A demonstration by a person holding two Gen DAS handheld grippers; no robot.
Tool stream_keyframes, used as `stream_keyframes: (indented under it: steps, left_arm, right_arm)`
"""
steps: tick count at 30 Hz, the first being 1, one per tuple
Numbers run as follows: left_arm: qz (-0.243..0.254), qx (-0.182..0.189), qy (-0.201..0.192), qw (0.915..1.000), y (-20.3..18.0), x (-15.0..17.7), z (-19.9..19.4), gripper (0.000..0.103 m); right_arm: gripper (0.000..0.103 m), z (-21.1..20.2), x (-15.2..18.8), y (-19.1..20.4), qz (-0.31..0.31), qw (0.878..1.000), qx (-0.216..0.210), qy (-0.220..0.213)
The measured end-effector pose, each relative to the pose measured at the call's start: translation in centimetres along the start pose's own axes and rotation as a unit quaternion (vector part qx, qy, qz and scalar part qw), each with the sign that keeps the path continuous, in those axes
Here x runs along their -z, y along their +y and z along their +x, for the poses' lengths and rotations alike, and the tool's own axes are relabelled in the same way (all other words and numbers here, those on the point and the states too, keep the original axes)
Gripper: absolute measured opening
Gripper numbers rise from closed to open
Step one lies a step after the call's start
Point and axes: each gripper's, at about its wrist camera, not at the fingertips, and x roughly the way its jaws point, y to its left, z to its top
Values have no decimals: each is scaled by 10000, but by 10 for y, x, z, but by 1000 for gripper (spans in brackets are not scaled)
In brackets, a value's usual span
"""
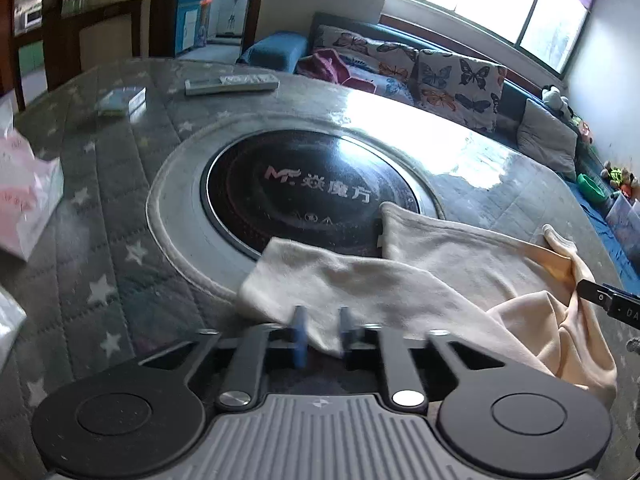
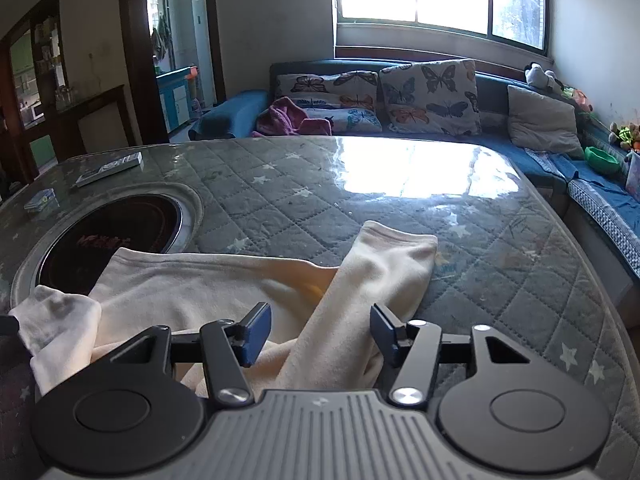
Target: Fold clothes
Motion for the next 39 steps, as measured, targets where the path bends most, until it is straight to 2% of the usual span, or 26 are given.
stream_keyframes:
  steps: [1, 5, 11, 13, 14, 15, 17, 19, 25, 32, 36, 39]
  left_arm:
    - [-59, -36, 13, 10000, 1, 1, 1, 49]
    - [-175, -331, -20, 9993, 3, 2, 8, 56]
    - [-351, -657, -79, 9972, 9, 2, 18, 57]
    - [-311, -685, -137, 9971, 8, 1, 20, 55]
    - [-262, -726, -176, 9969, 6, 0, 22, 50]
    - [-204, -778, -222, 9965, 5, 0, 23, 43]
    - [-141, -810, -274, 9962, 4, 0, 24, 21]
    - [-181, -732, -279, 9968, 7, -1, 24, 12]
    - [-299, -693, -562, 9956, 22, -10, 5, 9]
    - [-391, -985, -1064, 9887, 49, -21, -38, 9]
    - [-347, -1256, -1152, 9848, 63, -17, -59, 9]
    - [-333, -1428, -996, 9842, 72, -9, -59, 9]
  right_arm:
    - [58, -1, 0, -1, 20, 10000, -7, -4]
    - [61, -2, 3, -2, 56, 10000, -6, -1]
    - [63, -1, 5, -5, 118, 9999, 11, 32]
    - [64, -1, 5, -6, 121, 9999, 2, 40]
    - [64, -1, 5, -6, 124, 9999, -8, 43]
    - [65, 0, 5, -6, 124, 9999, -15, 47]
    - [65, 0, 6, -5, 120, 9999, -17, 56]
    - [65, 0, 7, -5, 120, 9999, -14, 65]
    - [65, 0, 8, -7, 106, 9999, 34, 74]
    - [65, -1, 2, -9, -22, 9999, 107, 24]
    - [65, -1, -1, -12, -80, 9998, 169, -1]
    - [65, 1, -3, -14, -113, 9997, 201, -19]
